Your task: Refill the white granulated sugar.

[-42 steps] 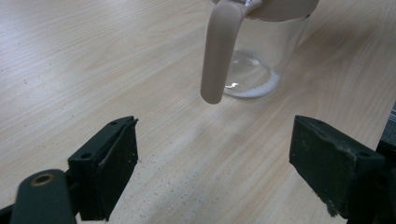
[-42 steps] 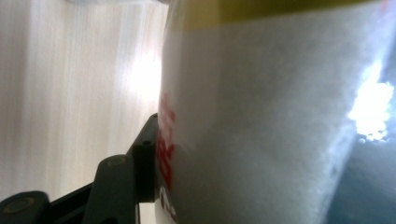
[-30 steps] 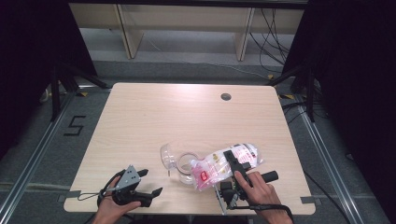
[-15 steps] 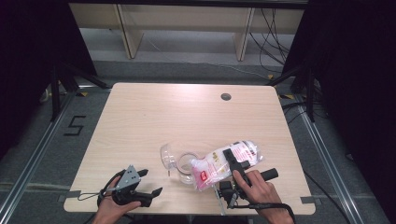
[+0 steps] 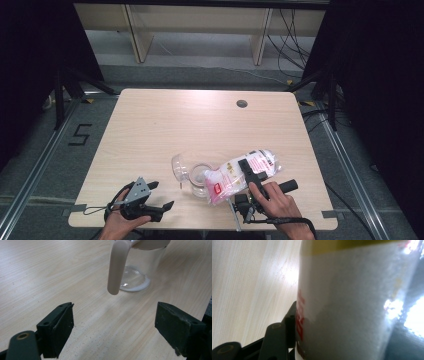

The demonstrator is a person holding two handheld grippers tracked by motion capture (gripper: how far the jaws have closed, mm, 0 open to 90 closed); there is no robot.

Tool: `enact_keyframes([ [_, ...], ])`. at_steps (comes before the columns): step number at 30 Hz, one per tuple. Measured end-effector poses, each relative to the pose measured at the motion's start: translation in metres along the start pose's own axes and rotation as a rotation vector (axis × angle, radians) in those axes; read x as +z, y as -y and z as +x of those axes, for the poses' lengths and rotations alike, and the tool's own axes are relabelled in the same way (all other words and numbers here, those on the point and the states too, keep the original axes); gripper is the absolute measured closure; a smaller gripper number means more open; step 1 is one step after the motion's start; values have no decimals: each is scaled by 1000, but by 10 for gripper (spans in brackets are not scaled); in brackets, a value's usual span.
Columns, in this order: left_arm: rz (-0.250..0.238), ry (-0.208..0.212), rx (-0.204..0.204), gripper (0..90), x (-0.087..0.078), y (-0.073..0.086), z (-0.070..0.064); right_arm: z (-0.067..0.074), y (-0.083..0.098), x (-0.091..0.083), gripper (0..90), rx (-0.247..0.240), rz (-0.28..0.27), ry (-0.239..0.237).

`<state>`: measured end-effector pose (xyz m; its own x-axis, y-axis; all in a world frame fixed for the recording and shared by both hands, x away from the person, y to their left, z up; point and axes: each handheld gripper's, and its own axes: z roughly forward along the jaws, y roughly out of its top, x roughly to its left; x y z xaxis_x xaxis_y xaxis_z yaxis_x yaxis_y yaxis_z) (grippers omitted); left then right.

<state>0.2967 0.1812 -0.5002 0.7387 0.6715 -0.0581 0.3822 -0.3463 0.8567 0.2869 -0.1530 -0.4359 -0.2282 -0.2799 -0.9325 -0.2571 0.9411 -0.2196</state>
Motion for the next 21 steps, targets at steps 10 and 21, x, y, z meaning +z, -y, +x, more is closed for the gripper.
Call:
enact_keyframes([
  [10, 2, -2, 21, 153, 0, 0, 1, 1, -1, 2, 478, 0, -15, 1],
  [21, 0, 1, 14, 153, 0, 0, 1, 0, 4, 3, 481, -5, -5, 3],
])
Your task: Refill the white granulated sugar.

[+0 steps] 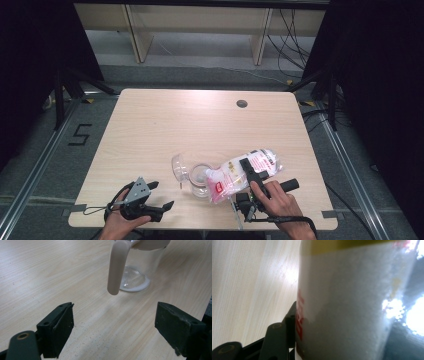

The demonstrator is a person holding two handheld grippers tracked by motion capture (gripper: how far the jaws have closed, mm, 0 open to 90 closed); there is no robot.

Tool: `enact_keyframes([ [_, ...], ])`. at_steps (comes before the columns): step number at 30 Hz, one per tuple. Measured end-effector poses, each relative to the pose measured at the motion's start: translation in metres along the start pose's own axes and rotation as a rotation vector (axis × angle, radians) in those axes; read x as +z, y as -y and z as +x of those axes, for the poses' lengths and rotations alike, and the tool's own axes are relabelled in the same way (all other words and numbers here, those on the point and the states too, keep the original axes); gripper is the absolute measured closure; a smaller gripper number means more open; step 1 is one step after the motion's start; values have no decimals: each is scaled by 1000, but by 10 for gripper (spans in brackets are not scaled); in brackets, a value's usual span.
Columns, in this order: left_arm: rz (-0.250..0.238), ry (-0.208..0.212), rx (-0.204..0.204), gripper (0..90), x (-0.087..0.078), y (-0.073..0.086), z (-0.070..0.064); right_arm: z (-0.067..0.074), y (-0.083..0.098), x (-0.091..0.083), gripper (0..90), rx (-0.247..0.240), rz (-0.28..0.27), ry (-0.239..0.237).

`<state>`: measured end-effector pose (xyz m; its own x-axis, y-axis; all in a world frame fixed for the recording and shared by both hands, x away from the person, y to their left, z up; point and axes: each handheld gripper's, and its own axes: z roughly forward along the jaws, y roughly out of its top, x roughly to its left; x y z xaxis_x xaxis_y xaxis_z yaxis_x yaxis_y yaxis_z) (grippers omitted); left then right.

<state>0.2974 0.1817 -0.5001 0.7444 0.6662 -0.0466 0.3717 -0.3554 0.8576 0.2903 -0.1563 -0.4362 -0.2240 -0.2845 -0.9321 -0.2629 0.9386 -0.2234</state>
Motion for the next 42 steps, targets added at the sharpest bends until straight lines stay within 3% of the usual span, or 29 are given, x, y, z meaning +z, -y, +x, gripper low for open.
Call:
enact_keyframes([
  [3, 7, 0, 9, 152, 0, 0, 1, -1, -1, -2, 481, -16, -9, 10],
  [4, -3, 2, -26, 152, 1, 1, -1, 1, -2, -2, 481, 10, -9, 1],
  [6, 17, -8, 32, 153, 0, 0, 2, 1, -4, -2, 482, 18, -14, 2],
  [7, 12, -9, -8, 153, 0, 0, -1, -2, -4, -1, 482, -22, -34, 20],
  [8, 12, -8, -11, 153, 0, 0, -1, -3, -5, -1, 482, -27, -27, 7],
  [9, 12, -7, 7, 153, 0, 0, 0, -2, -5, -1, 482, -12, -25, 10],
  [11, 7, -7, -15, 153, 0, 0, -1, 0, -4, 0, 483, 18, -18, 11],
  [13, 9, -8, -21, 153, 0, 1, -1, -2, -3, 2, 483, 0, -21, 15],
  [14, 2, -2, -16, 153, 1, 1, 0, 0, -2, 1, 483, 36, -5, 12],
  [15, 2, -4, 1, 153, 0, 0, 0, -2, -2, 1, 483, -11, -6, 17],
  [16, 6, -5, -22, 153, 0, 0, -1, -4, -2, 0, 484, -30, -6, 7],
  [18, 3, -5, -23, 153, 1, 1, -1, -4, -1, 0, 484, -45, -15, 19],
  [19, 3, -4, -15, 153, 1, 1, 0, -2, -1, -2, 484, -11, 5, 1],
  [20, 9, -8, 12, 153, 1, 0, 1, -1, -1, -1, 484, -6, -13, 11],
  [21, 3, -8, 1, 153, 1, 0, 0, -3, -2, -2, 484, -33, 1, -2],
  [22, 13, -8, 14, 153, 1, 0, 1, -3, -2, -1, 484, -48, -14, 15],
  [23, 12, -8, 16, 153, 1, 0, 1, -1, -2, 0, 485, -10, -11, 14],
  [24, 14, -5, 17, 153, 0, 0, 1, -5, -3, 1, 485, -54, -25, 20],
  [30, 16, -8, 22, 153, 0, 0, 2, -2, -2, -1, 487, 4, 4, 5],
  [32, 12, -9, 13, 153, 0, 0, 2, -3, -1, -2, 487, -31, -7, 14],
  [33, 13, -14, -12, 153, 1, 1, 1, -6, -2, -3, 487, -64, -4, 5],
  [34, 13, -10, -15, 154, 1, 1, 0, -1, -2, -3, 487, -5, -5, 11],
  [36, 14, -13, -11, 153, 0, 0, 0, -3, -4, -2, 488, -31, -23, 23],
  [38, 3, -7, 0, 153, 0, 0, 0, -3, -5, -1, 489, -21, -25, 20],
  [40, 8, -6, 1, 153, 0, 0, 1, -5, -5, -1, 490, -51, -21, 16],
  [41, 7, -7, -16, 153, 0, 1, 0, -3, -4, 0, 490, -27, -16, 13],
  [42, 13, -11, -9, 153, 0, 0, 1, -6, -3, 0, 490, -56, -26, 26],
])
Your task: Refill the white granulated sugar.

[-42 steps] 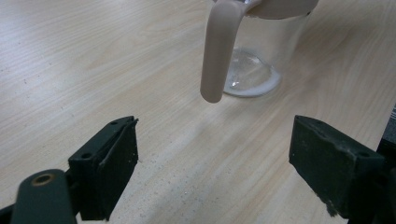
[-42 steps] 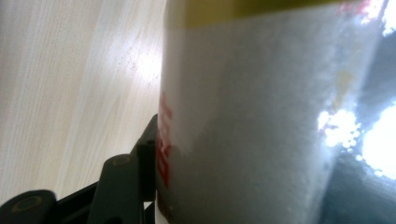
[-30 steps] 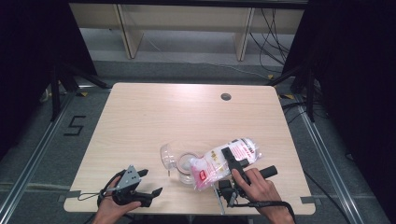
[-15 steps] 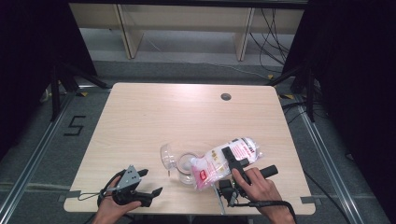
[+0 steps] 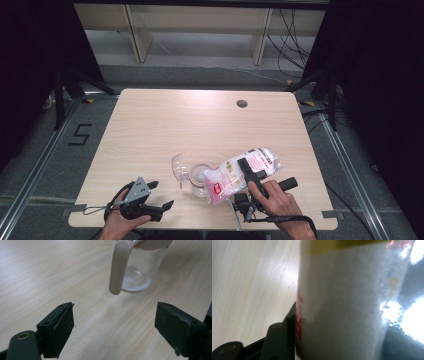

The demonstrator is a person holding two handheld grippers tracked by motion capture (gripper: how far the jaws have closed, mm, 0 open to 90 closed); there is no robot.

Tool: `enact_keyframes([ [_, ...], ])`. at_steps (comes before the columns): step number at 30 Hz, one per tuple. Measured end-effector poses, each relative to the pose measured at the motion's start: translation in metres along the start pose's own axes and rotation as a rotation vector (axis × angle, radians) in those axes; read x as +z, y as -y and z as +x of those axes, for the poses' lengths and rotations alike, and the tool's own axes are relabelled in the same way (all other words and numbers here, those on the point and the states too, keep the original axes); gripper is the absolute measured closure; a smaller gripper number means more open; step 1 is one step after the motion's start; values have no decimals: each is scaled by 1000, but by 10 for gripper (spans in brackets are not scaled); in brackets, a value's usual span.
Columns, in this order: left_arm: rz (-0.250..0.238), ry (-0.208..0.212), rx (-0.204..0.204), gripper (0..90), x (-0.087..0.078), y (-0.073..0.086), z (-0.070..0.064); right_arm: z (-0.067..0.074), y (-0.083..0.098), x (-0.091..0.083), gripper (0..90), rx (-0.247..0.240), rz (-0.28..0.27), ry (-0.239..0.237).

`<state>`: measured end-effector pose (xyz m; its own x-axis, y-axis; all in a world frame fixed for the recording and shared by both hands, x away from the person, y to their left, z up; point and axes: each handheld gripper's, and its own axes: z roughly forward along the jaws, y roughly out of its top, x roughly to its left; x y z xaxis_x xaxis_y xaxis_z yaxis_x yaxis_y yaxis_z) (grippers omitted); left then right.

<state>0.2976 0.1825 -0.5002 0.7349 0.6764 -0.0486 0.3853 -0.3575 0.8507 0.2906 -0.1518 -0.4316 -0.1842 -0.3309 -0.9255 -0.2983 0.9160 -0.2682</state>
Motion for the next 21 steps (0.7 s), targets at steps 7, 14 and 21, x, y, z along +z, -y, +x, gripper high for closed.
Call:
enact_keyframes([
  [7, -9, 3, -12, 153, 1, 0, -1, 2, 2, -2, 492, 14, 8, -6],
  [14, -8, -3, -10, 154, 0, 0, -1, 2, 3, -1, 494, 30, 12, -9],
  [21, 1, -3, -6, 155, 0, 0, -1, 5, 4, -3, 496, 49, 20, -8],
])
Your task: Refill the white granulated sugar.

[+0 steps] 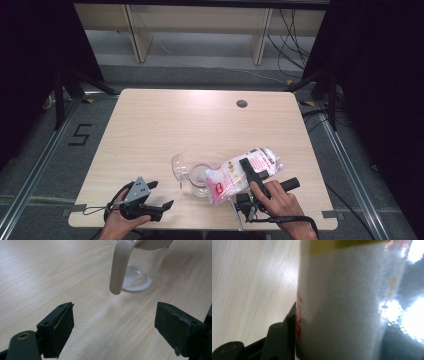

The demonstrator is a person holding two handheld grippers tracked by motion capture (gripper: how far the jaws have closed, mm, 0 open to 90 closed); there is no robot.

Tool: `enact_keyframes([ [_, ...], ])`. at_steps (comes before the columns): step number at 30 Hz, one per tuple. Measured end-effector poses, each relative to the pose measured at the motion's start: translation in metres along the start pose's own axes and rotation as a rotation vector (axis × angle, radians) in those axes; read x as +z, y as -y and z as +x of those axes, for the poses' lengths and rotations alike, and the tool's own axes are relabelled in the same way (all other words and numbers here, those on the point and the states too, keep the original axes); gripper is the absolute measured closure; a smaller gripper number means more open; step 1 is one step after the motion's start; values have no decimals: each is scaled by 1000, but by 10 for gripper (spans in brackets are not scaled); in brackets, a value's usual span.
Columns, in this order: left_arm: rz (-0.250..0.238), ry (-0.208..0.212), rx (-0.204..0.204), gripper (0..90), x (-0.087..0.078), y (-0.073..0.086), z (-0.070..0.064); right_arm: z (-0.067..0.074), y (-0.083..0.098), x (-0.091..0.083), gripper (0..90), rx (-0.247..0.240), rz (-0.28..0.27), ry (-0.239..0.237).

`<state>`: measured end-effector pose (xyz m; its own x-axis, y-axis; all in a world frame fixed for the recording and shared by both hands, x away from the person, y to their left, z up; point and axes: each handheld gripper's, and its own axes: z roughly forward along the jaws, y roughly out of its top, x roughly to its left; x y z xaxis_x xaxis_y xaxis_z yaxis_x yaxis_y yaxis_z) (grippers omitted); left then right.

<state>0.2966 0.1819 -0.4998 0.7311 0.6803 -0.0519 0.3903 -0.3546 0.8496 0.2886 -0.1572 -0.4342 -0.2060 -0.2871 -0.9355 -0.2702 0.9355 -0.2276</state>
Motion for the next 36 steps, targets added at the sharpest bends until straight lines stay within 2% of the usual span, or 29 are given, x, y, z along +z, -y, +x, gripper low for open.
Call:
enact_keyframes([
  [1, -5, -2, 21, 154, 0, -1, 1, 0, 0, 0, 496, 0, 0, -1],
  [2, -8, -2, -2, 155, 0, 0, 0, 0, 0, 0, 496, -2, 0, -1],
  [7, 1, 0, 5, 155, 0, 0, 1, -1, 0, 1, 497, -17, -4, 0],
  [8, -7, 1, -2, 155, 0, 0, 0, -3, 0, 0, 497, -38, -4, 1],
  [9, -5, 1, 31, 154, -1, -1, 2, -4, 0, 1, 497, -52, -14, 4],
  [10, -6, 1, 34, 154, -1, -1, 2, -2, 1, 0, 497, -20, -4, -2],
  [11, -4, 0, 2, 154, 0, 0, 0, -2, 1, -1, 498, -15, -2, 0],
  [14, -9, 2, -6, 155, 1, 0, 0, -2, 0, -1, 498, -15, -8, 3],
  [15, -7, 0, -1, 154, 0, 0, 0, -1, 0, -2, 498, 0, -8, 0],
  [17, -5, 2, 36, 154, -1, -1, 2, -3, -2, 0, 498, -30, -29, 8],
  [20, -8, 3, 34, 154, -1, -1, 2, -4, -1, 0, 499, -55, -17, -2],
  [21, -7, 3, 35, 154, -1, -1, 2, -2, 0, 0, 499, -21, -12, -3],
  [22, -7, 3, 34, 154, -1, -1, 2, -2, 0, -1, 499, -23, -8, -2],
  [23, -7, 1, 3, 154, -1, 0, 1, -2, 1, 0, 499, -27, -17, 6],
  [26, -16, 3, 0, 154, -1, -1, 0, -3, 2, -2, 500, -31, 0, -7],
  [27, -11, 2, 32, 155, -2, -2, 2, -4, 2, -1, 500, -41, -11, 5],
  [28, -17, 1, 28, 154, -2, -2, 2, -4, 2, -2, 500, -42, -17, 12],
  [29, -17, -1, 30, 154, -3, -2, 3, -2, 3, -3, 500, -7, -5, 2],
  [32, -21, 0, 18, 154, -2, -2, 2, -2, 3, -3, 501, -4, -3, 5],
  [34, -13, 1, 33, 155, -2, -2, 2, -2, 2, -4, 501, 9, 12, -7],
  [35, -13, 1, 5, 154, -2, -1, 1, -3, 1, -3, 501, -15, -1, -5],
  [36, -13, 1, 6, 155, -2, -2, 1, -5, 1, -2, 501, -41, -24, 19],
])
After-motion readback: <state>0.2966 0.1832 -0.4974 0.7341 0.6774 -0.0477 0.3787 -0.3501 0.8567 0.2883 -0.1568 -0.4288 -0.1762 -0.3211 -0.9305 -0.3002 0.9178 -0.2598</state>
